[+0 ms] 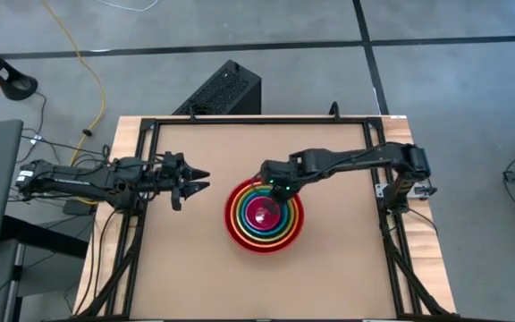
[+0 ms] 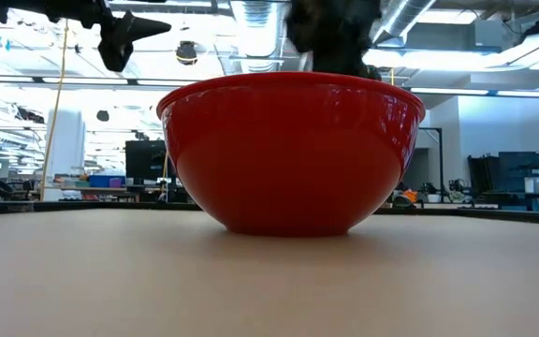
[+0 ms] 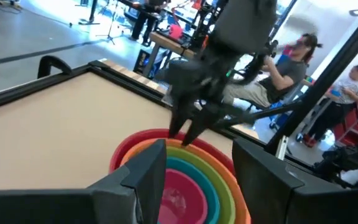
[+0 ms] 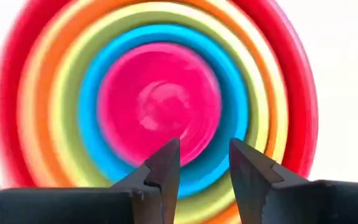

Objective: Nest bowls inside each other by size order
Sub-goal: Return to Home Position

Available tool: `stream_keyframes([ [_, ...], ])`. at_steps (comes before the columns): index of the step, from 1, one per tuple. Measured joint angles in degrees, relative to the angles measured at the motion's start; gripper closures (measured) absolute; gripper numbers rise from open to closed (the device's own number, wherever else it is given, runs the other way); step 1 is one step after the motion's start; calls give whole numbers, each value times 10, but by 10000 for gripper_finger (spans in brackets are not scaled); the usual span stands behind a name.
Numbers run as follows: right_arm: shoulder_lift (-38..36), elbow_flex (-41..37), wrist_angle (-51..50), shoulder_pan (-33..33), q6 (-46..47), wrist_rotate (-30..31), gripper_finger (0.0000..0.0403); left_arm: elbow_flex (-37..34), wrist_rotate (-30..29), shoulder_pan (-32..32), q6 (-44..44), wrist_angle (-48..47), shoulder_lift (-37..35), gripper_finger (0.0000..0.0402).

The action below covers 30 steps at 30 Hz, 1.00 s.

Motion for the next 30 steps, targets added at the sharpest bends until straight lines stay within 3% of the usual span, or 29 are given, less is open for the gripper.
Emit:
stream_keyframes([
  [5,-68,13,-23,33,-126,-34,262,0,-11,0,-14,1,-52,228],
  [11,-180,13,-19,72,-187,59,262,0,-36,0,2,-26,-125,228],
  [14,-250,-31,36,84,-205,95,262,0,-35,0,17,-44,-154,229],
  [19,-402,-215,243,87,-227,98,262,0,-34,0,38,-90,-191,237],
  [23,-508,-400,449,72,-215,98,262,-30,-31,0,50,-69,-214,251],
  [27,-570,-553,643,57,-185,92,262,-105,-30,0,34,3,-238,269],
  [30,-591,-629,718,50,-160,85,262,-162,-30,0,6,53,-253,284],
])
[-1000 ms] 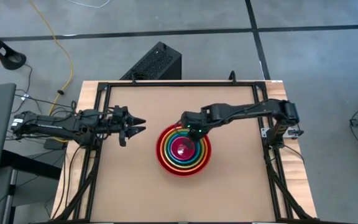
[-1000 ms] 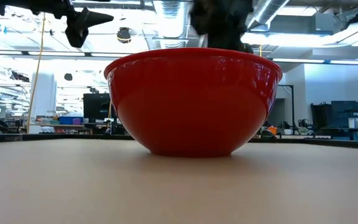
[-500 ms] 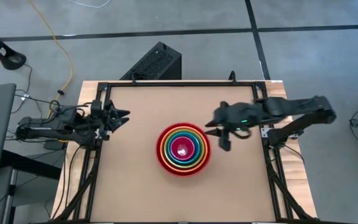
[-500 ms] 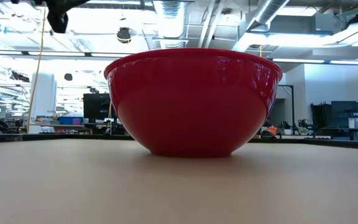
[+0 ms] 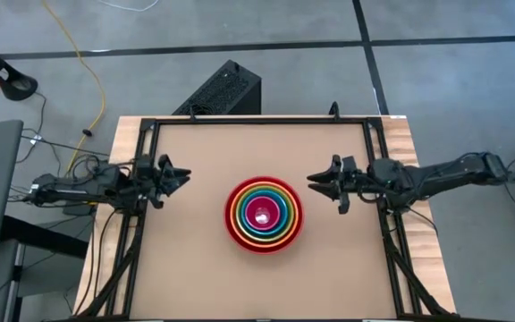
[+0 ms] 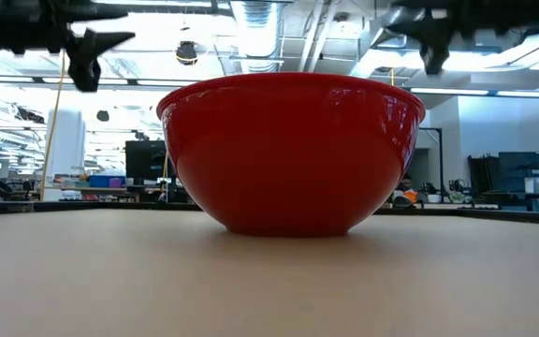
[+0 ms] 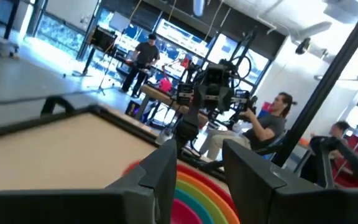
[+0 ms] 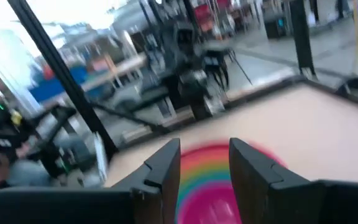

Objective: Nest bowls inside each other by size order
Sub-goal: Return to Home Position

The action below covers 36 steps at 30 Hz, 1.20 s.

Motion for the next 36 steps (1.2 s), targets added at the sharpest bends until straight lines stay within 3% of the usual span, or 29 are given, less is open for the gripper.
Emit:
stream_keyframes([
  [8,-5,-74,-12,-1,19,-41,275,-81,-4,0,-43,24,-40,321],
  [13,-48,-88,-35,-2,-15,-104,334,-97,22,0,-36,-3,-72,349],
  [18,-131,-136,-51,-2,-33,-112,396,-99,-30,0,-53,-67,-100,387],
  [26,-265,-250,-24,-2,-32,-121,396,-99,-25,0,-11,-76,-97,401],
  [36,-313,-255,-69,-3,-33,-121,392,-96,-17,0,-7,-128,-91,401],
])
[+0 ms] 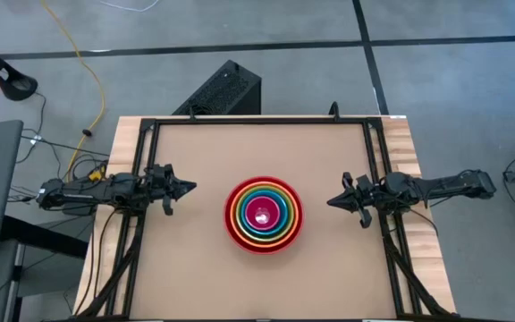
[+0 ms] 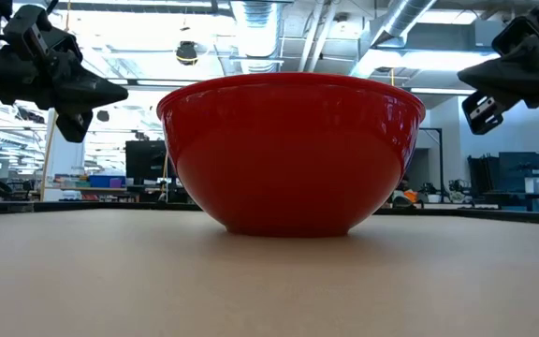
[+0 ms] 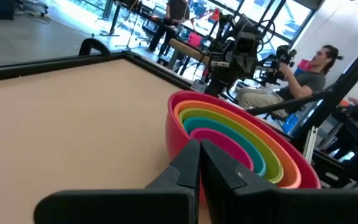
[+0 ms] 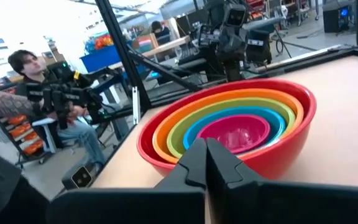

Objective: Nest bowls inside each other by size order
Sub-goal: Return to Home Position

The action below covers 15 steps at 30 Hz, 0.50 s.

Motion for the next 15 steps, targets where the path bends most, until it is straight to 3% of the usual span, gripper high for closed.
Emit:
stream_keyframes([
  [15,2,0,-44,0,0,0,388,1,-2,0,1,-3,0,401],
])
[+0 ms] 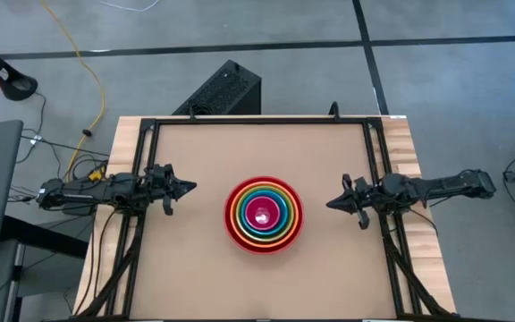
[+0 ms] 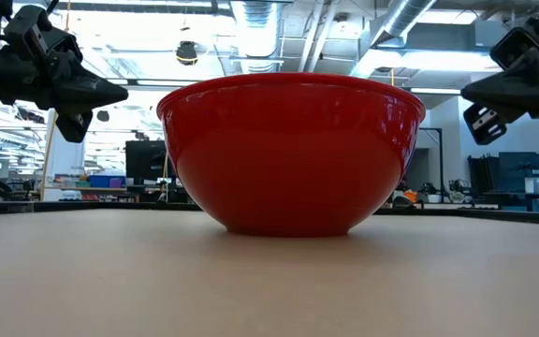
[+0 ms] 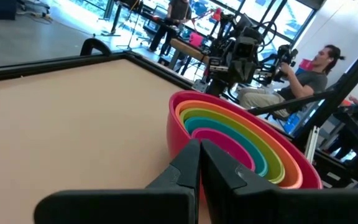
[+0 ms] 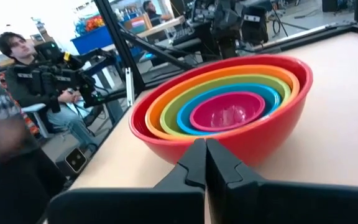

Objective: Nest bowls inside each other by size order
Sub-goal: Return to Home Position

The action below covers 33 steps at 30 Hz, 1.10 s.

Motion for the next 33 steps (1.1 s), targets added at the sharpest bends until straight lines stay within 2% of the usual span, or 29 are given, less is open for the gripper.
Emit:
stream_keyframes([
  [9,0,0,-31,0,0,1,388,0,0,0,-1,-1,0,401],
  [33,0,-1,-32,0,0,1,388,1,-1,0,-1,-1,0,401],
])
